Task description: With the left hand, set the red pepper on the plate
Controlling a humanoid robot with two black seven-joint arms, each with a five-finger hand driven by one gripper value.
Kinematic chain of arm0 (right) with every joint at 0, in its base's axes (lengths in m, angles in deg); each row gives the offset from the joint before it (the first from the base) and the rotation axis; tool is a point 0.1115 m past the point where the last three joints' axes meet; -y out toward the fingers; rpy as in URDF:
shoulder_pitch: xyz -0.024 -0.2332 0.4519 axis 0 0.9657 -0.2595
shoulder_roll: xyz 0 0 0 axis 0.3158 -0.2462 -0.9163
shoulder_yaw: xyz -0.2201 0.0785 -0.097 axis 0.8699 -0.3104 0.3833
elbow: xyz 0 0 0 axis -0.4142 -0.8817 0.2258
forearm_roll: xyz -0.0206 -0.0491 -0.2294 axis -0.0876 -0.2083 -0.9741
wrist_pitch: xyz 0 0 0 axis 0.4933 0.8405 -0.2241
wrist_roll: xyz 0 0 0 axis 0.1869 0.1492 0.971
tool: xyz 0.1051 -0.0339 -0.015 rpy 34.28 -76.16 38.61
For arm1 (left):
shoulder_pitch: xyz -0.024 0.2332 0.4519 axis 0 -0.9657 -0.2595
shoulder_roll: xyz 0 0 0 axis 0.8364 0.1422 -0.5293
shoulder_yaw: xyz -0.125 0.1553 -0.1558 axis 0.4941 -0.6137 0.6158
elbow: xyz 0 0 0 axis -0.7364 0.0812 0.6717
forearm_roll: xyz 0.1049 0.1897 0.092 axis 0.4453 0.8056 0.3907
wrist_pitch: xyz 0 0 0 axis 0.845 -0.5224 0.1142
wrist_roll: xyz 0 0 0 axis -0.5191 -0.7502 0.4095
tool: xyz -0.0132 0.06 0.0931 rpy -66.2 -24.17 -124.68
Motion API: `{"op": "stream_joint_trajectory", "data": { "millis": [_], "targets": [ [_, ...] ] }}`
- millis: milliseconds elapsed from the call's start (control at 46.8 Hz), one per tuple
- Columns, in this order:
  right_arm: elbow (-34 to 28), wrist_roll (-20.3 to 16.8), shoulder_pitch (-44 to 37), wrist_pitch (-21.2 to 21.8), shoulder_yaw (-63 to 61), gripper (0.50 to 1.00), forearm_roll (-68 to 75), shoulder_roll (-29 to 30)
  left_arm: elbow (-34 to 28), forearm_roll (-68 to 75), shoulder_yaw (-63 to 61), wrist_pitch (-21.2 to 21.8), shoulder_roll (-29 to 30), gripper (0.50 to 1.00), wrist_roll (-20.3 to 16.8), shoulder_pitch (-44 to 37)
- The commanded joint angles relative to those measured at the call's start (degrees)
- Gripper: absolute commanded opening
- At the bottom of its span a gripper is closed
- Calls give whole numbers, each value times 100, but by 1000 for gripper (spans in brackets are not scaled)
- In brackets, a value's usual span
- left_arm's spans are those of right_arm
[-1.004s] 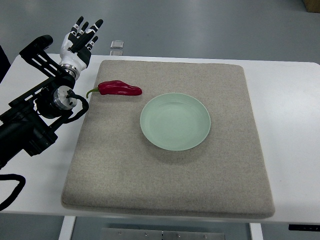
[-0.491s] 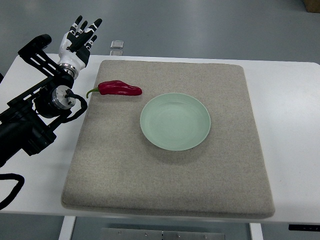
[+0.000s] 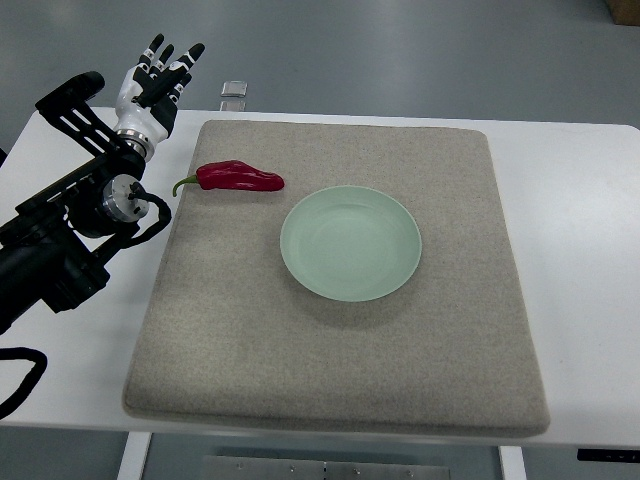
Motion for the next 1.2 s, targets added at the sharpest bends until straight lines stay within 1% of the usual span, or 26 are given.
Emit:
{"op": "stream_joint_trajectory", "data": {
  "millis": [0,491,748,940,1175],
  "targets": [
    [0,0,0,1,0,928,5,0,8,3,26,1,0,1000,16,-8],
    [0,0,0,1,0,928,-3,0,8,47,-18,1,43,999,42,-8],
    [0,0,0,1,0,928,5,0,8,292,-18,1,105,999,69,-17],
    [-9,0,0,1,0,928,-3,0,61,1232,-185,-34,219,999,86,18],
    [0,0,0,1,0,928,5,0,237,3068,-440,-218,553,996,157,80]
  ]
}}
